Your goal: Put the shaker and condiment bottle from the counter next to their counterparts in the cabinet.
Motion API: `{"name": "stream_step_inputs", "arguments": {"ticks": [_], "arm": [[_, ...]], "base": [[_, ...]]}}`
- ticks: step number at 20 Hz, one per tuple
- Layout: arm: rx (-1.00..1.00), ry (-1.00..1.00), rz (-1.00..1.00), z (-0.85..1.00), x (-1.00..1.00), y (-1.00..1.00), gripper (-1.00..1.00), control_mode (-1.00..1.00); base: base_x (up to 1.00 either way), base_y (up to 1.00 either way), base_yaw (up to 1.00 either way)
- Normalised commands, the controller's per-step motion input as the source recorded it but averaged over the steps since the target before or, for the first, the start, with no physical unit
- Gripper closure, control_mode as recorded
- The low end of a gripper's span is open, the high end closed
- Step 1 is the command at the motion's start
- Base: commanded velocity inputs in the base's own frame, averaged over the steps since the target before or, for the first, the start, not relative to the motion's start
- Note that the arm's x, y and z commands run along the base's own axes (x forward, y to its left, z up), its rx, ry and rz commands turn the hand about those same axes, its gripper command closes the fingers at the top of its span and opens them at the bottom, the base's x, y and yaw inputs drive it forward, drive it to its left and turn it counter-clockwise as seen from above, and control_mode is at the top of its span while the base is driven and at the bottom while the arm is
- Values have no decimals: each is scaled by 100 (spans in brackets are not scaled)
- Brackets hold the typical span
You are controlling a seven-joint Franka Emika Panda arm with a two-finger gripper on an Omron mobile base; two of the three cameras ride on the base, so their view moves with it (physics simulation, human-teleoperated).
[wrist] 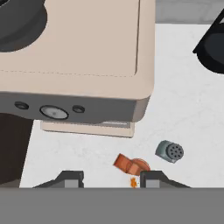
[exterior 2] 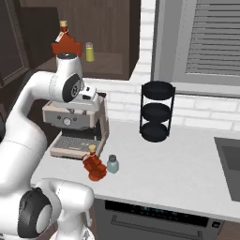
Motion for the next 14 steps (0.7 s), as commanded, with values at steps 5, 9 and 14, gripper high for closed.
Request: {"name": "stream_step_inputs", "arguments": {"ticks": [5,9,14], "arm": [[2,-2,0,-2,0,-3,-100,-100],[7,-38,0,-9,-52,-22,-100,-100],[0,-23,0,0,-56,-79,-100,-100]], "base": [[0,0,0],[0,0,0],[0,0,0]]}}
